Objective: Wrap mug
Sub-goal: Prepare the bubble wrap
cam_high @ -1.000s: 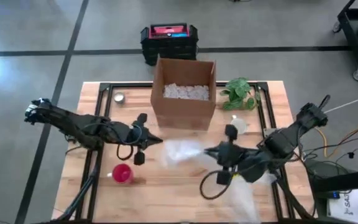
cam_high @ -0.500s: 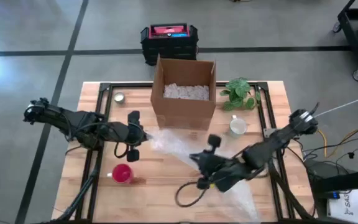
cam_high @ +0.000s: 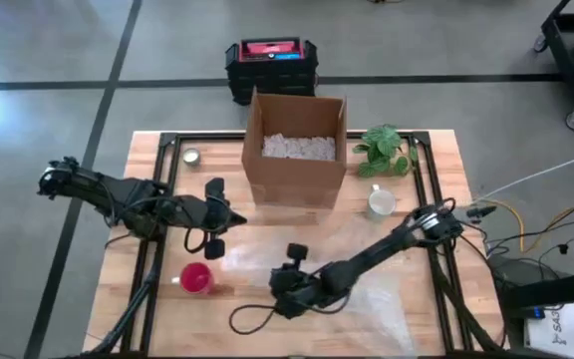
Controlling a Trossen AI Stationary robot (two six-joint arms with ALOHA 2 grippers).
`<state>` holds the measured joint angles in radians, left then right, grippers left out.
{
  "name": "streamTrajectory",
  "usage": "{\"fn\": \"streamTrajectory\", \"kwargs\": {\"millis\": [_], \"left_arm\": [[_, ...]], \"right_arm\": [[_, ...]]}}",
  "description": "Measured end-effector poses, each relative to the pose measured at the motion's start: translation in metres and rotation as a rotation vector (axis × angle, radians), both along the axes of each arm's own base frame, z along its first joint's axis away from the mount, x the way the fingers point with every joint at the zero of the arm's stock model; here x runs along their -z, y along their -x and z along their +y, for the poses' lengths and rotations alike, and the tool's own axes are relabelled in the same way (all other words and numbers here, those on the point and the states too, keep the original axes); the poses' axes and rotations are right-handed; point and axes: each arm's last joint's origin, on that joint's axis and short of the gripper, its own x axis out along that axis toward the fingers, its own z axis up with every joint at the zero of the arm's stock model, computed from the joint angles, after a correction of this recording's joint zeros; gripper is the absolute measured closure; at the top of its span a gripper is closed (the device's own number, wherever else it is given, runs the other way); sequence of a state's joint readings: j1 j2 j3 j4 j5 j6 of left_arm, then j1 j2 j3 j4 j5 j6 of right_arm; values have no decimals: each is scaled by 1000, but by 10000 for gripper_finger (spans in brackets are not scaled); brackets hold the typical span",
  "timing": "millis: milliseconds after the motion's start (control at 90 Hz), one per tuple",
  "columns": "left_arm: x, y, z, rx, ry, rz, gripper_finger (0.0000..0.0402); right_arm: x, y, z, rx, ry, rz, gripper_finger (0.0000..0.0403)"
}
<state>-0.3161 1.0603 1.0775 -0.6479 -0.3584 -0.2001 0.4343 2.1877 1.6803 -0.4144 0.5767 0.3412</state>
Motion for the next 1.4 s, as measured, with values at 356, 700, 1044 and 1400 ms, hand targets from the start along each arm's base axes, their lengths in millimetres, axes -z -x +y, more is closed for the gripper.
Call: {"fn": "streamTrajectory", "kwargs": {"millis": [356, 700, 1044, 1400], "left_arm": [[2, 0, 0, -6, 9, 0, 401], [32, -4, -2, -53, 85, 16, 401], [108, -26, -9, -59, 188, -48, 402], [165, -65, -23, -61, 163, 124, 402]], "right_arm": [[-80, -6, -5, -99, -60, -59, 241], [-133, 76, -2, -174, -149, 116, 166], [-54, 114, -2, -33, -189, 150, 192], [-59, 94, -27, -26, -168, 20, 220]]}}
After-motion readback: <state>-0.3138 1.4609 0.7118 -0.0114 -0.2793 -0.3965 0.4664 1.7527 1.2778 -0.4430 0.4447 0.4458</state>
